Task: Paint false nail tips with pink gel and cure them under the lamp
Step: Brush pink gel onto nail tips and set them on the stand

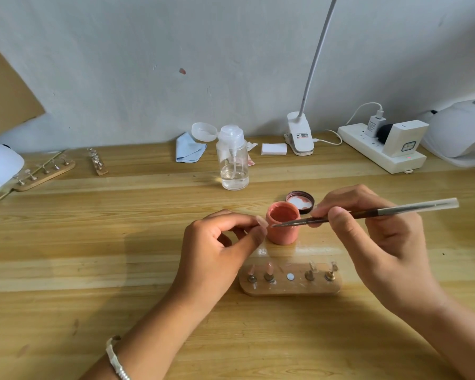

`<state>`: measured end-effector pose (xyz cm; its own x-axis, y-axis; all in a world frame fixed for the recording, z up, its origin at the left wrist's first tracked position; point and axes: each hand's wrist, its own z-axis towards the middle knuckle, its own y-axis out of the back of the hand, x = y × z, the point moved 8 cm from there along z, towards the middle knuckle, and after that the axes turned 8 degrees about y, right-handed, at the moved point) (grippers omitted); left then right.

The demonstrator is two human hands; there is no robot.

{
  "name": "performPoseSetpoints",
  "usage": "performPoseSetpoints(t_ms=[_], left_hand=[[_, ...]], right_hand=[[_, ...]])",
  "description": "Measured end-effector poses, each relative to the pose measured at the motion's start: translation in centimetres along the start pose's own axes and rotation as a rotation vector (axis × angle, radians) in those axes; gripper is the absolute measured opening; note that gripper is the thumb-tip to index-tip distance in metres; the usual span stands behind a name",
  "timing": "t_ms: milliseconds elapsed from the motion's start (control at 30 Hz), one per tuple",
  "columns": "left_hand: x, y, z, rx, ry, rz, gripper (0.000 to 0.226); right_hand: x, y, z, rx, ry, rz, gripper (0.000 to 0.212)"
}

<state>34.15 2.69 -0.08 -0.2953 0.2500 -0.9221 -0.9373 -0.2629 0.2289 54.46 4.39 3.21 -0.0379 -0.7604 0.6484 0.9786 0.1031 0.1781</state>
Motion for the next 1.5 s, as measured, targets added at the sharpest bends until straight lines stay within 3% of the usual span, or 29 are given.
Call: performPoseSetpoints(t_ms=[300,500,733,1333,1500], left_hand=[[-0.2,-0.1,0.0,0.01,0.005,0.032,0.021],[-0.1,-0.1,-0.1,0.008,0.008,0.038,0.016],[-0.3,0.0,-0.1,-0.002,-0.006,0.05,0.02],[-0.3,-0.1,0.0,-0.005,-0.004,0.066,0.015],[-0.5,-0.2,0.0,-0.006,-0.007,0.065,0.029]], right_hand=[[0.5,-1.1,0.0,0.083,0.042,-0.035,0.017],[0.6,-0.2,0.1,0.023,0.05,-0.05,0.02],[0.9,-1.3,0.0,0.105,0.081,-0.058,0.017],[1.3,-0.6,0.0,0.073,0.131,-0.094,0.017],[1.7,-1.0,0.1,0.091,0.15,-0.114,0.015]])
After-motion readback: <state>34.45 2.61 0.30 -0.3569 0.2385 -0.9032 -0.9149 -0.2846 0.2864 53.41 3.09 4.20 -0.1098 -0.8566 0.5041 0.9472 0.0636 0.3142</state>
